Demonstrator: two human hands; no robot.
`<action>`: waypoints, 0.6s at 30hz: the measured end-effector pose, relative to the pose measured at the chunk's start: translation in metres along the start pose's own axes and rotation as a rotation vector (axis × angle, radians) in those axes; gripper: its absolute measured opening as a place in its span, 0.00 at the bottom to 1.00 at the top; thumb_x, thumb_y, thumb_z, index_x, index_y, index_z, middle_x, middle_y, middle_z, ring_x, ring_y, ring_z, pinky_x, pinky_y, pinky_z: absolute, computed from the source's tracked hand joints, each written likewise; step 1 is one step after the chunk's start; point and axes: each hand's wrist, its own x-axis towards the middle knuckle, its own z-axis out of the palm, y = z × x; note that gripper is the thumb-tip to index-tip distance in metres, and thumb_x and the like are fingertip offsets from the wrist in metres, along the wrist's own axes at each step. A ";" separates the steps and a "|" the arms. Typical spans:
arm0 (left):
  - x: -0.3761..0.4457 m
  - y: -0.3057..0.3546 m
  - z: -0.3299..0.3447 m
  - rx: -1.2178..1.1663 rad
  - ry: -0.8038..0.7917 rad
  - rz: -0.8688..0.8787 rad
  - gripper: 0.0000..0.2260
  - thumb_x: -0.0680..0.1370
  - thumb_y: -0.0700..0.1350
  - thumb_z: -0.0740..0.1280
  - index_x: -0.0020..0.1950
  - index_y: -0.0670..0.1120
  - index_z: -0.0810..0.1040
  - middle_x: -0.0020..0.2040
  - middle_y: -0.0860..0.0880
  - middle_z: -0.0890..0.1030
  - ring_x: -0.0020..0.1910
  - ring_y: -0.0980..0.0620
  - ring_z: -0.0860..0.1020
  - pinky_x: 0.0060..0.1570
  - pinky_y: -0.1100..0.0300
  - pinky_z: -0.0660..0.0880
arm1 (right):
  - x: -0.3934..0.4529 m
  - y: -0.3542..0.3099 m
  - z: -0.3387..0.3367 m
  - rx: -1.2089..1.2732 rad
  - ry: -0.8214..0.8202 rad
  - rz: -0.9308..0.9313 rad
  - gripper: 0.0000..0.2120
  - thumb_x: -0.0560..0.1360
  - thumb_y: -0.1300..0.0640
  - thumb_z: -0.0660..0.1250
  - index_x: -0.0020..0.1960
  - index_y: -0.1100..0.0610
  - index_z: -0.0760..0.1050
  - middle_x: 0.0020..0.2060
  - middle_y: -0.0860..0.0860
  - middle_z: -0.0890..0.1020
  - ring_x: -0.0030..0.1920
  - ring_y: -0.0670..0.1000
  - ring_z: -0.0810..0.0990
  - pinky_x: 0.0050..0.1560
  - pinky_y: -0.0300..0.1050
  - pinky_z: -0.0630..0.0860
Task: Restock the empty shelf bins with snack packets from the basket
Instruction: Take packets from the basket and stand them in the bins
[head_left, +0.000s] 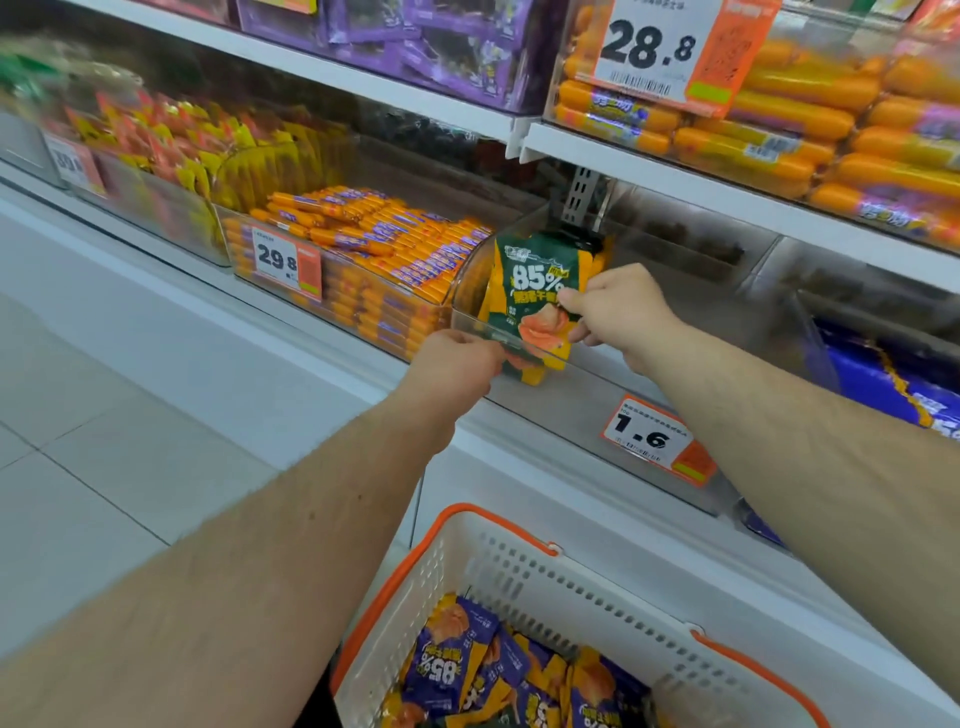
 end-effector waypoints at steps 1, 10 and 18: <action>0.000 0.000 0.001 0.010 -0.004 0.000 0.05 0.78 0.41 0.65 0.51 0.42 0.78 0.48 0.44 0.79 0.44 0.48 0.75 0.32 0.63 0.65 | 0.001 -0.001 0.006 0.007 -0.021 0.020 0.23 0.77 0.55 0.70 0.27 0.57 0.65 0.17 0.49 0.74 0.34 0.54 0.84 0.39 0.47 0.78; -0.002 -0.005 0.008 0.047 -0.047 0.005 0.03 0.78 0.43 0.66 0.45 0.44 0.77 0.48 0.43 0.80 0.46 0.47 0.76 0.33 0.63 0.64 | 0.009 0.011 0.029 -0.217 -0.103 0.111 0.21 0.78 0.53 0.69 0.31 0.56 0.64 0.28 0.52 0.69 0.30 0.53 0.70 0.33 0.45 0.68; -0.003 -0.012 0.018 0.132 -0.092 0.016 0.08 0.78 0.44 0.64 0.50 0.41 0.80 0.45 0.46 0.80 0.49 0.47 0.78 0.39 0.62 0.67 | 0.006 0.014 0.027 -0.236 -0.146 0.089 0.16 0.71 0.45 0.75 0.45 0.56 0.77 0.40 0.51 0.80 0.41 0.53 0.79 0.36 0.42 0.75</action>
